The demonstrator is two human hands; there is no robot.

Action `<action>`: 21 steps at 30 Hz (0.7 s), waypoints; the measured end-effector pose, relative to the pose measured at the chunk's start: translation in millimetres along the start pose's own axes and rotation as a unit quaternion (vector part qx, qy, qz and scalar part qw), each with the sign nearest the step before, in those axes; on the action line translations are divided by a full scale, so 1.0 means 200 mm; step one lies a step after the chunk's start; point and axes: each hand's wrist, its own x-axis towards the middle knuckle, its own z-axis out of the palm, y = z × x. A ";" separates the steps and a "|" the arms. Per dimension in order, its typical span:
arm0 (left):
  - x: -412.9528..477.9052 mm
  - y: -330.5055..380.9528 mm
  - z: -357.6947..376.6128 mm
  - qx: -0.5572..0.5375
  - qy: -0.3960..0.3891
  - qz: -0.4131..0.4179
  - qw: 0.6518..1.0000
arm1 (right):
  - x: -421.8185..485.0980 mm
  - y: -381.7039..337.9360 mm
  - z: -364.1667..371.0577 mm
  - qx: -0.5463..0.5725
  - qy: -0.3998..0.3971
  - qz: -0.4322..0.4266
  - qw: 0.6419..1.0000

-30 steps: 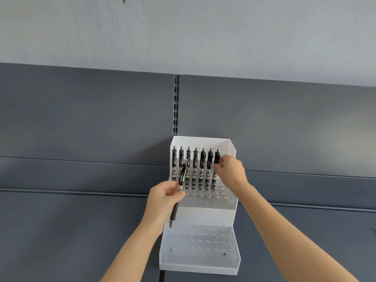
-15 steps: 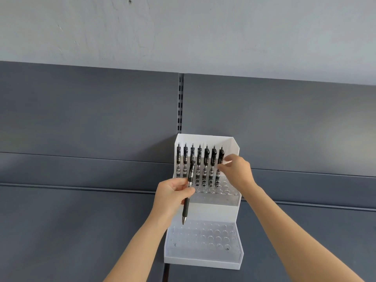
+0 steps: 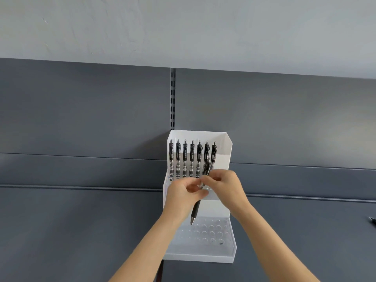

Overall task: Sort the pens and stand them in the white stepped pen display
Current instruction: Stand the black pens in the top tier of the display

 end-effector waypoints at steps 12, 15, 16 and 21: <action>0.08 -0.11 0.01 0.359 -0.013 0.136 0.923 | 0.14 0.07 -0.33 0.097 0.182 0.034 0.978; 0.08 -0.12 0.02 0.346 0.004 0.145 0.927 | 0.19 0.05 -0.33 0.071 0.194 0.010 0.978; 0.08 -0.12 0.02 0.342 0.005 0.146 0.928 | 0.20 0.05 -0.32 0.057 0.193 0.001 0.979; 0.09 -0.13 0.02 0.335 0.011 0.150 0.930 | 0.30 0.03 -0.23 -0.037 0.164 -0.015 0.986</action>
